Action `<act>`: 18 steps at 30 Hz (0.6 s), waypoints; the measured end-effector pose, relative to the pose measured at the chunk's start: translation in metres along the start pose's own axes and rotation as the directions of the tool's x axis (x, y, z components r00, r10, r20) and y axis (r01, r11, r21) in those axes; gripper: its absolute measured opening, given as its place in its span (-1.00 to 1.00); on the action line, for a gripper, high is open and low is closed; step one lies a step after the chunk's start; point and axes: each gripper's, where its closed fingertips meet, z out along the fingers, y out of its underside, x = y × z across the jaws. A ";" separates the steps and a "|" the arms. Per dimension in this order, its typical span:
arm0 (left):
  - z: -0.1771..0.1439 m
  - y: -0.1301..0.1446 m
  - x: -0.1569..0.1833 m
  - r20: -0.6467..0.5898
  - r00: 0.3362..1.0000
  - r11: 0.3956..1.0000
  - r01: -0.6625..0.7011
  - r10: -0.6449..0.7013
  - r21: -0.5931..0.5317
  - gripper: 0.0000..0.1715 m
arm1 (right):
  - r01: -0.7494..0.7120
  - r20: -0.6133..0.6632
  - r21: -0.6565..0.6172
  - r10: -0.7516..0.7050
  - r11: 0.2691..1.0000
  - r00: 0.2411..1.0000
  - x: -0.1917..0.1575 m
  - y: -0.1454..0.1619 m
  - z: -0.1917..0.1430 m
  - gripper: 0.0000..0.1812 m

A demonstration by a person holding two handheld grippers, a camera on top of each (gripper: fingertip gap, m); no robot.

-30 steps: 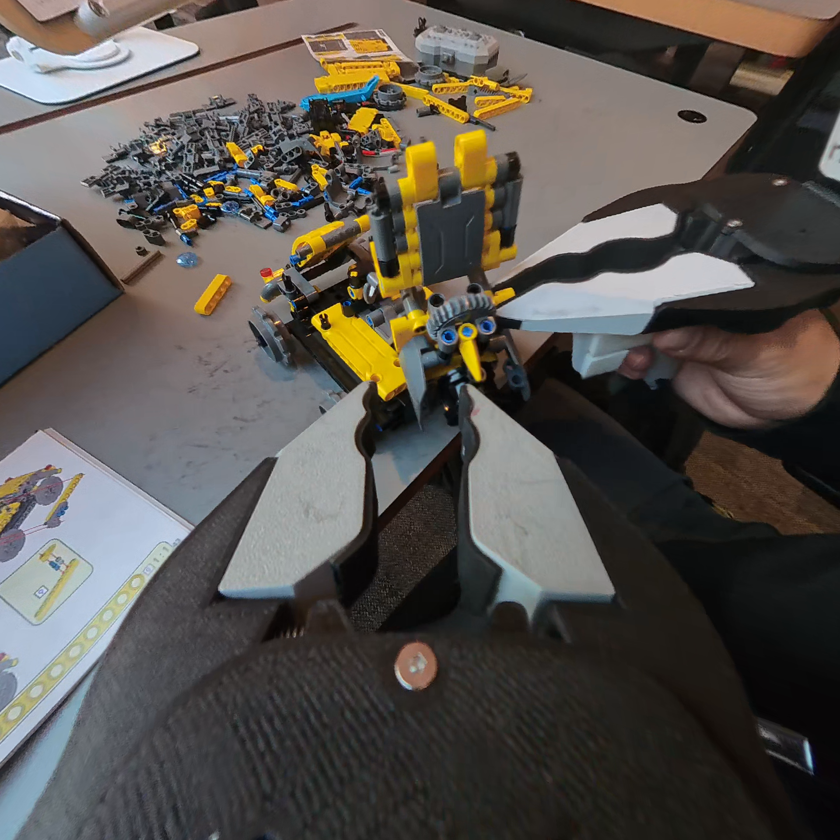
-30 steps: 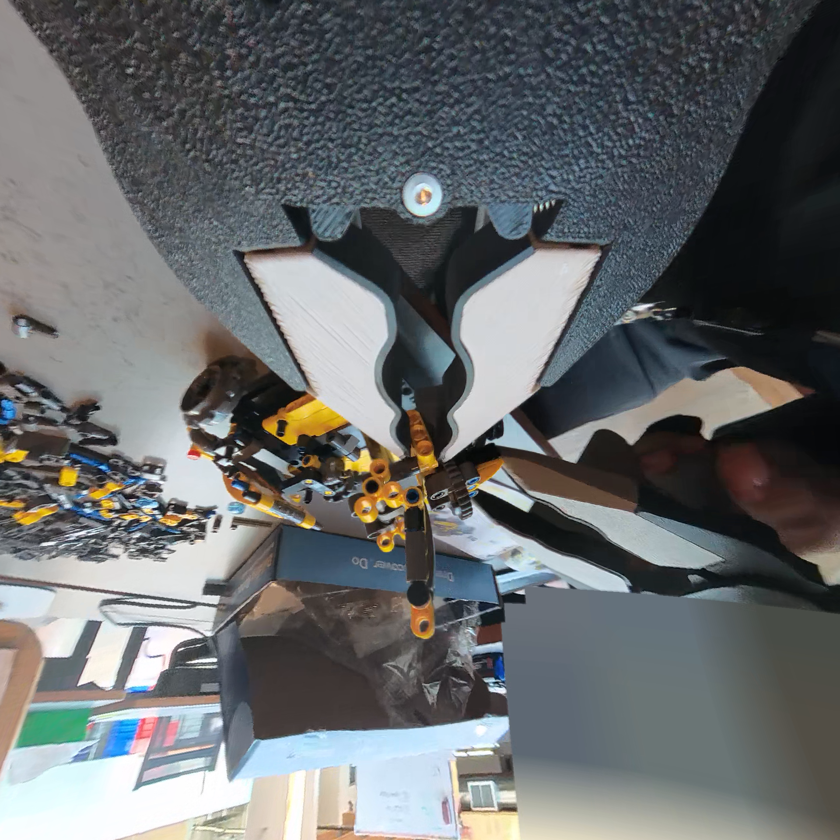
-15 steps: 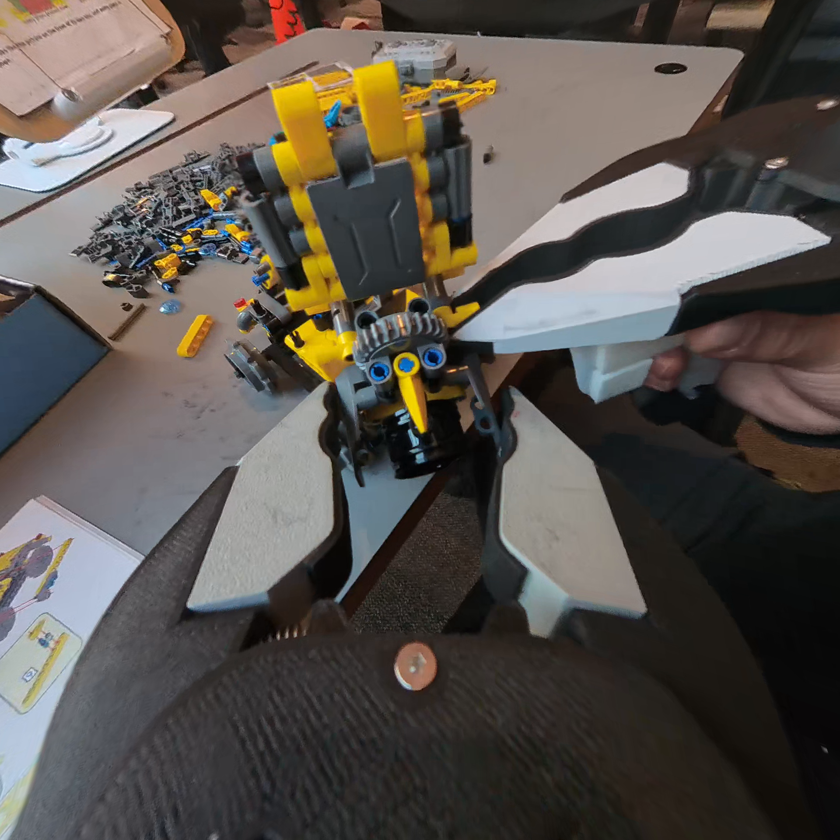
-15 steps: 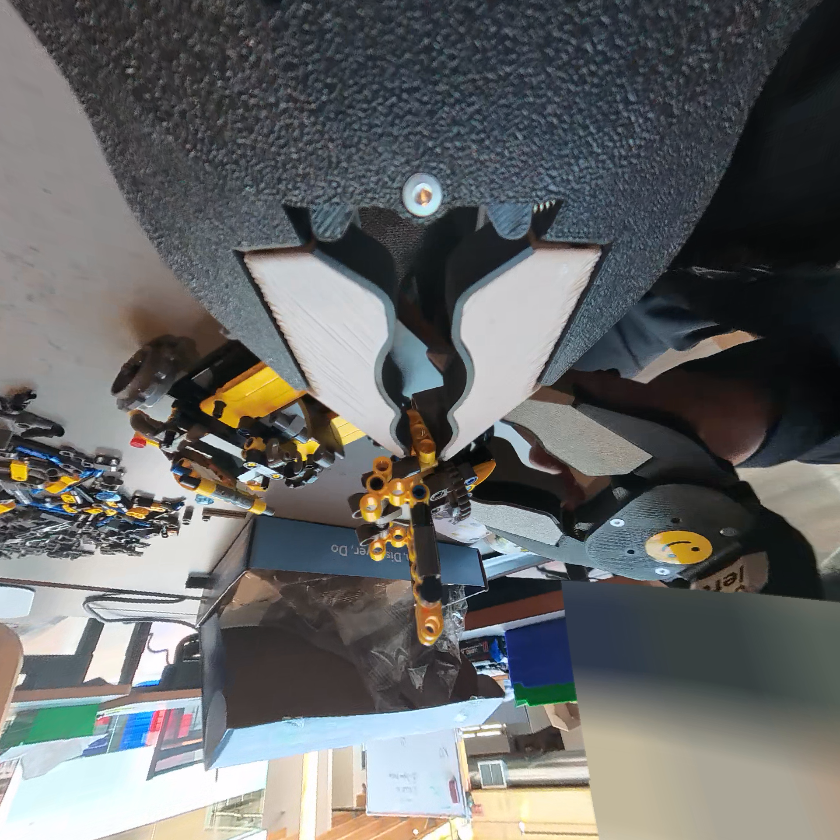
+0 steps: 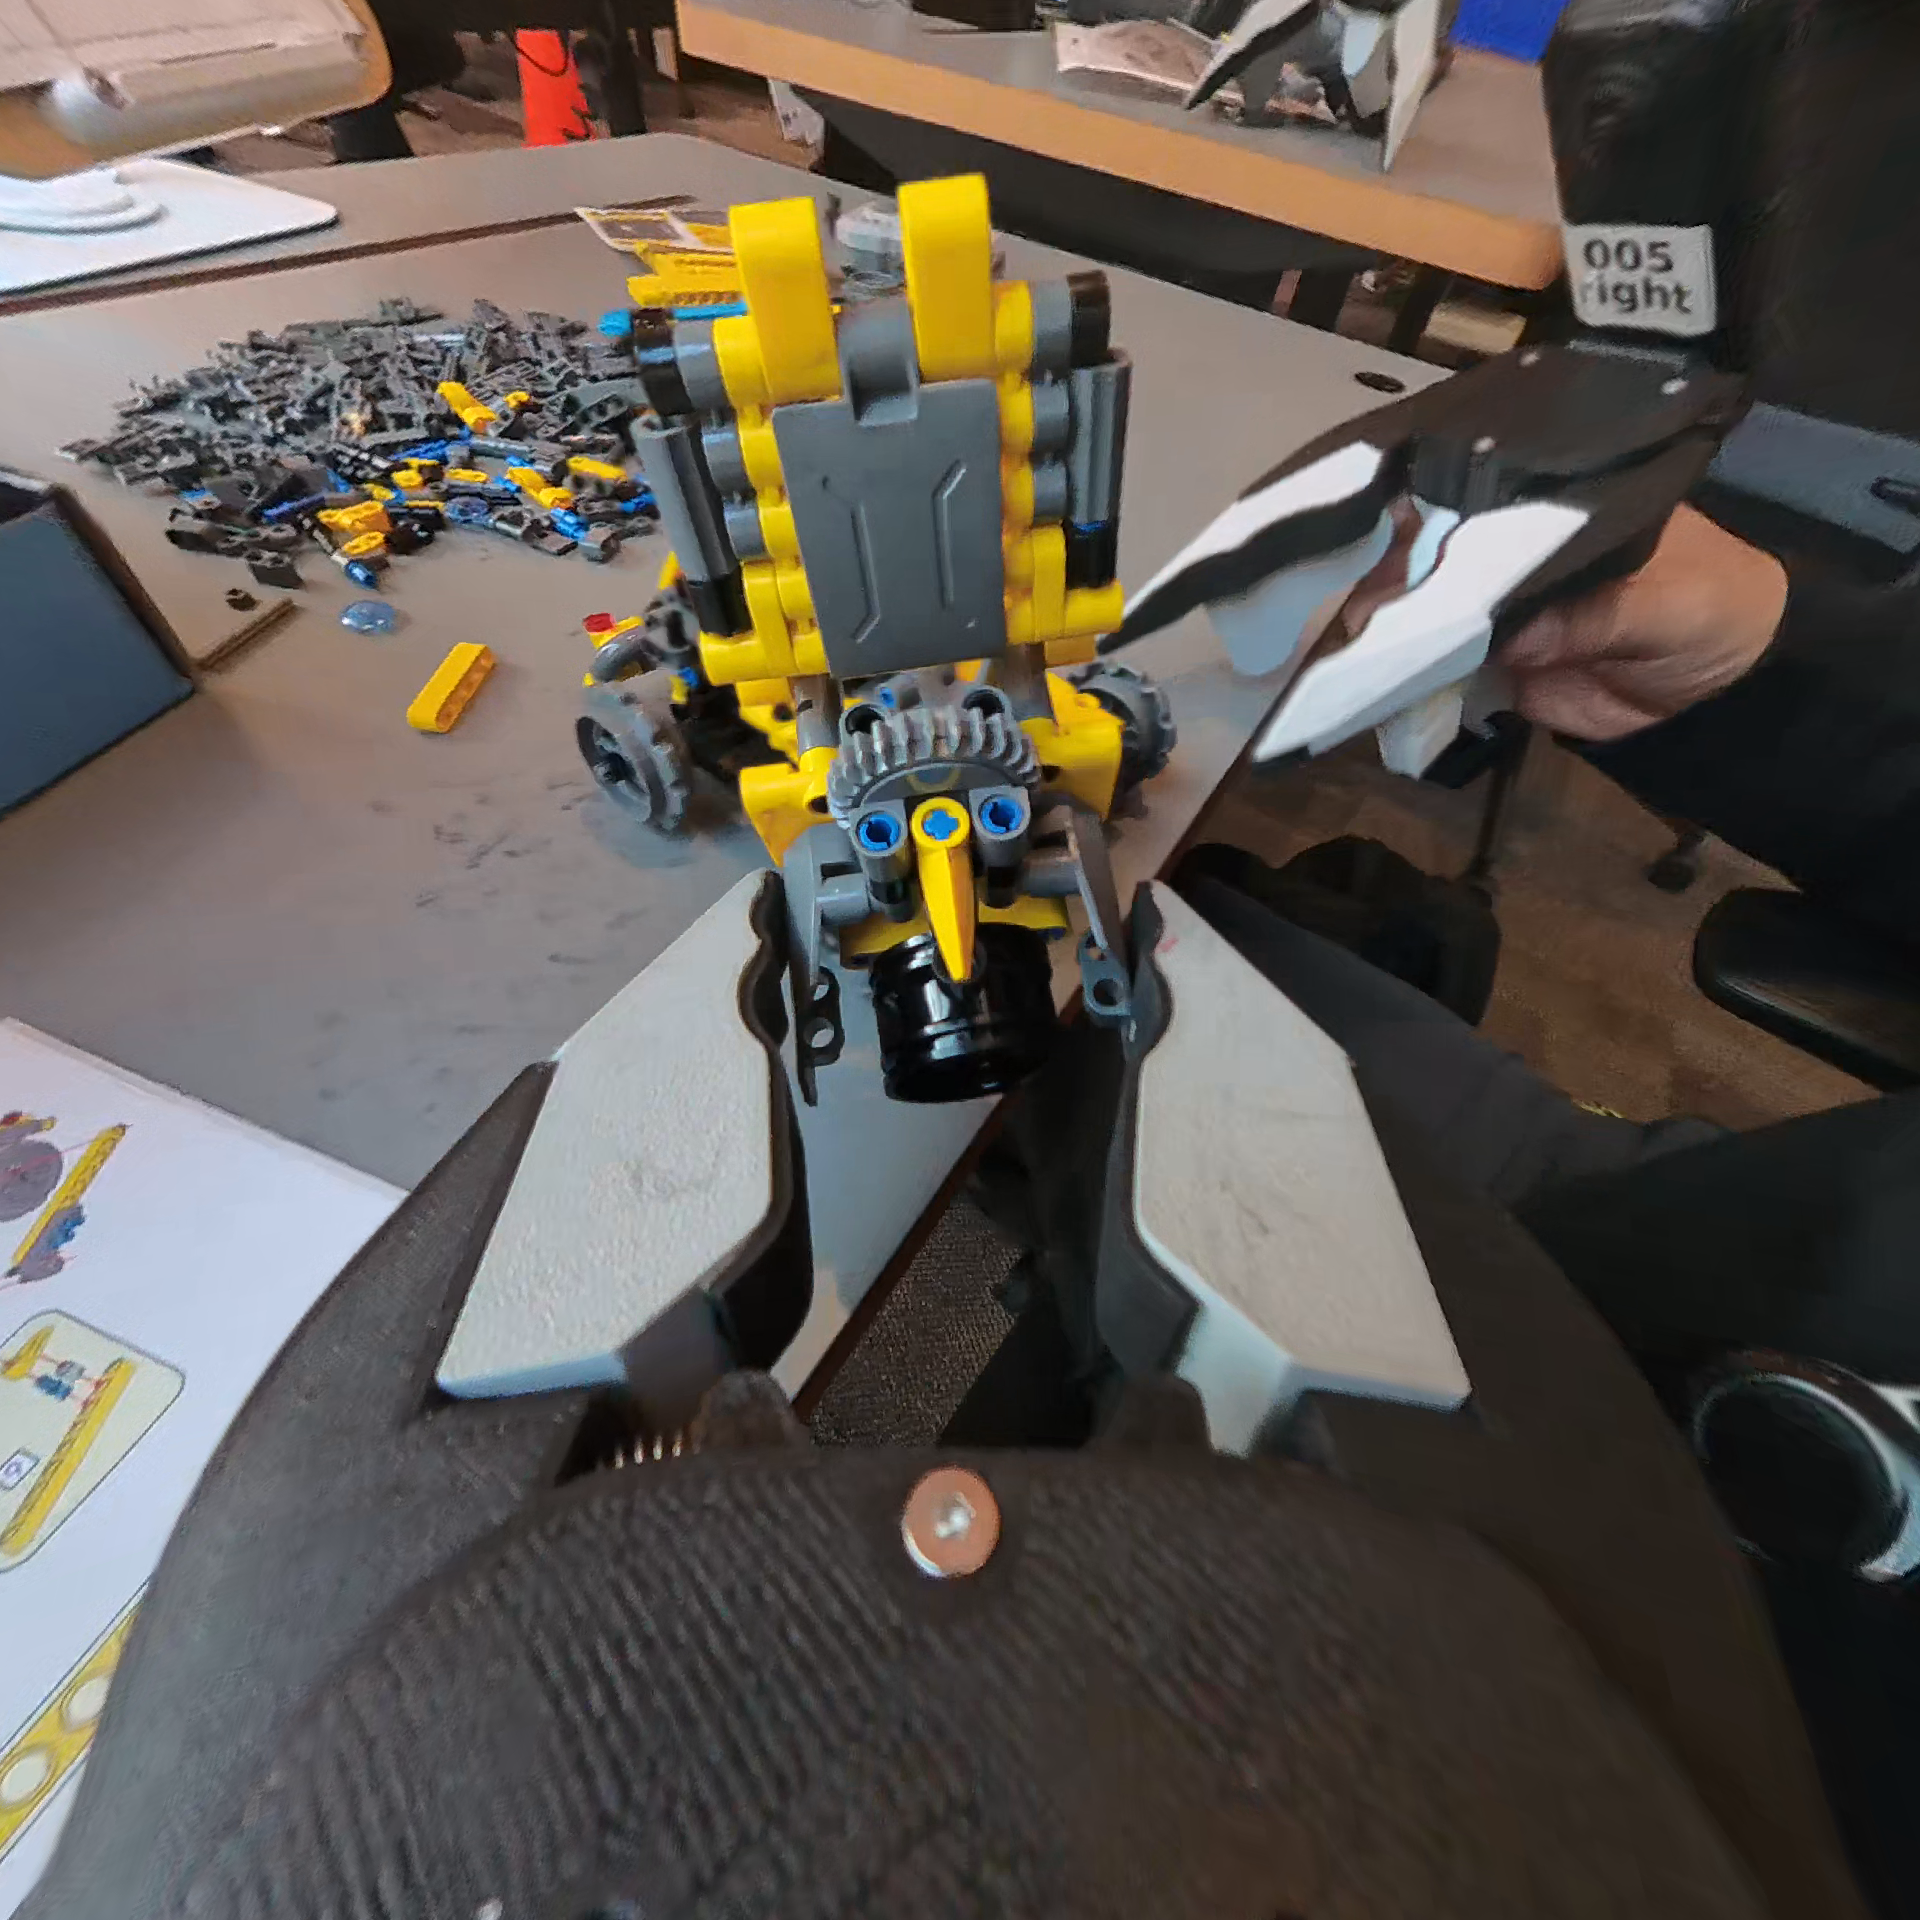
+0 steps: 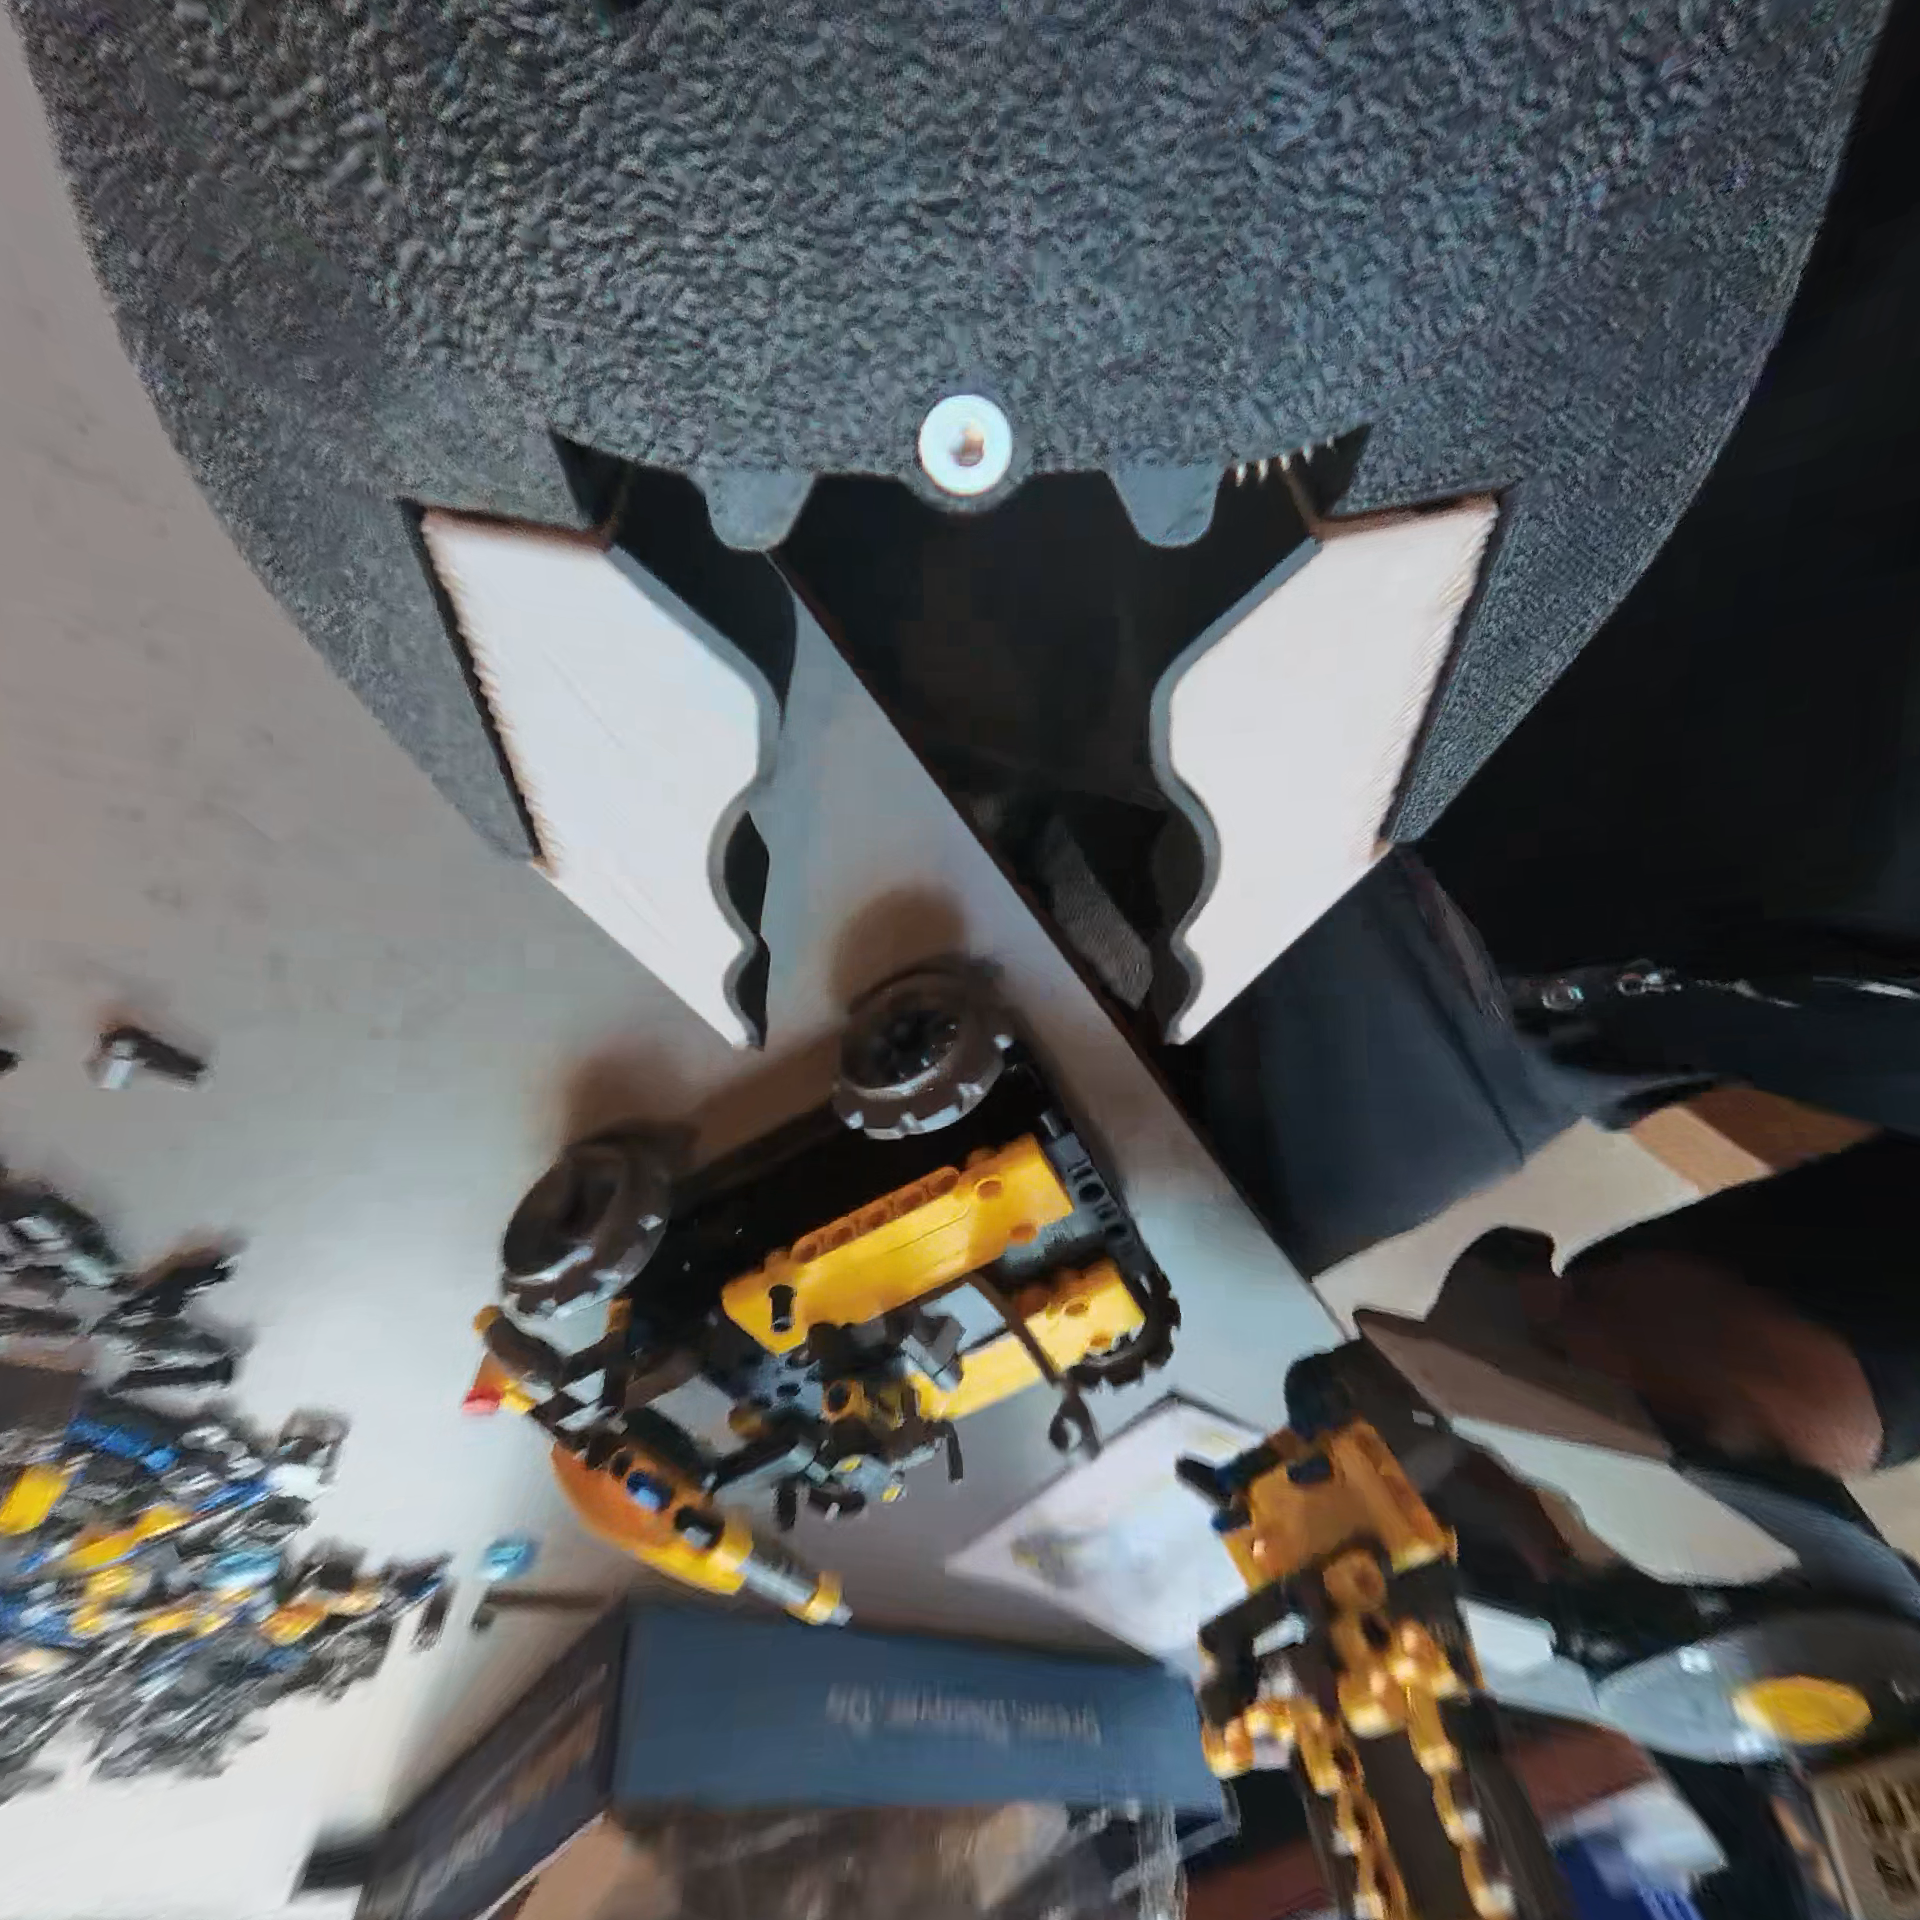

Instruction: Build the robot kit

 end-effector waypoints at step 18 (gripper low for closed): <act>-0.040 0.026 -0.045 0.072 0.995 0.996 -0.061 0.065 -0.062 -0.27 | 0.156 -0.041 -0.034 -0.158 0.987 0.987 -0.057 -0.015 0.060 -0.42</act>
